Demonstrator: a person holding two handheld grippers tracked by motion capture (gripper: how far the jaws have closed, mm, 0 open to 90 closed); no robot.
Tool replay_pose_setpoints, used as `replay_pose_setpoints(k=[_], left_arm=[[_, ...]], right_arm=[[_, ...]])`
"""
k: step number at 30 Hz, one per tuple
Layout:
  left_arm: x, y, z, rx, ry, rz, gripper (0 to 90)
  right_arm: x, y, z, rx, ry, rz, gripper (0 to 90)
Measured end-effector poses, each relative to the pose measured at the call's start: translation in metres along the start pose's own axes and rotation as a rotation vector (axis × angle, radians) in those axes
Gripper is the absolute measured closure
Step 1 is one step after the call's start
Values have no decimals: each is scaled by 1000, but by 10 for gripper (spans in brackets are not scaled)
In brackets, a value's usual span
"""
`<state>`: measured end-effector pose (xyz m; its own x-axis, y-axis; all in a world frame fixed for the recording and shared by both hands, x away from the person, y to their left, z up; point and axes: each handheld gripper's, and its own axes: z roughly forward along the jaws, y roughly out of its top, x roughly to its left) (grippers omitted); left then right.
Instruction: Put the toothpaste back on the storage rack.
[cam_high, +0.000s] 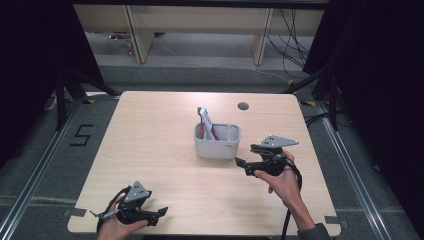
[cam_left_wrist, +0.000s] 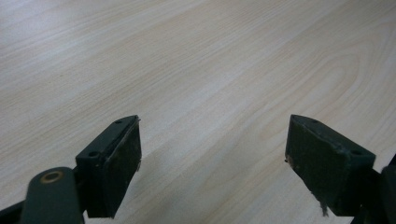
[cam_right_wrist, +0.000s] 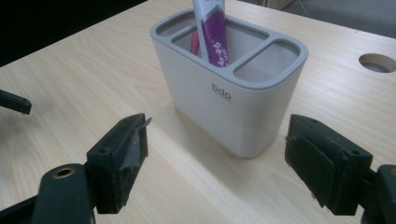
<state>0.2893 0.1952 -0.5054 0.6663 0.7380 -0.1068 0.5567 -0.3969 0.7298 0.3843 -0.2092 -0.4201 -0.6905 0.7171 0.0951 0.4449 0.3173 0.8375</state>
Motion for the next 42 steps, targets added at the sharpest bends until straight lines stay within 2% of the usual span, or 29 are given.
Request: replay_pose_setpoints(k=[2,3,4,5,6,12,13,14,15,17,18,23,24,26,27,28,29,31,32,35,36,40,42], left_arm=[[1,0,0,5,5,3,178],[1,0,0,4,9,1,178],[1,0,0,2,12,0,177],[1,0,0,2,15,-1,175],[1,0,0,2,15,-2,175],[1,0,0,4,22,-2,174],[1,0,0,2,20,-4,174],[1,0,-1,5,18,-3,174],[1,0,-1,6,16,-2,174],[1,0,-1,7,17,0,174],[0,0,-1,5,14,0,174],[0,1,-1,3,17,-6,174],[0,0,-1,4,17,-5,174],[0,0,-2,5,16,-2,175],[0,1,-2,3,17,0,174],[0,1,-2,3,17,3,174],[0,1,-2,4,16,-1,175],[0,0,-2,5,16,-4,174],[0,0,-2,4,17,-2,174],[0,1,-2,-1,18,-5,175],[0,1,-2,4,17,-3,175],[0,1,-1,-1,19,-13,175],[1,1,0,11,19,-2,175]], right_arm=[[2,-3,-1,-1,11,31,219],[0,-4,-2,-6,-5,5,219],[1,-5,-3,3,-3,22,219],[0,-6,-4,1,-5,10,219],[1,-7,-6,7,-6,34,219],[-3,-18,-10,16,-29,31,217],[0,-21,-10,20,-13,75,217],[0,-22,-12,44,-12,79,216],[-1,-24,-10,25,-8,57,217],[-2,-28,-12,39,-16,36,216],[-1,-32,-11,41,-5,42,216],[0,-38,-13,45,-14,32,217],[4,-43,-12,54,0,67,218],[4,-45,-12,65,-2,67,217],[4,-46,-11,59,-9,42,217],[7,-48,-11,67,-7,79,217],[5,-49,-10,71,2,43,217],[4,-52,-11,75,19,37,217],[6,-53,-12,70,-2,65,216],[5,-57,-14,61,-5,59,216],[6,-61,-15,62,5,101,215],[5,-69,-20,63,8,102,213],[4,-71,-21,57,0,92,210]])
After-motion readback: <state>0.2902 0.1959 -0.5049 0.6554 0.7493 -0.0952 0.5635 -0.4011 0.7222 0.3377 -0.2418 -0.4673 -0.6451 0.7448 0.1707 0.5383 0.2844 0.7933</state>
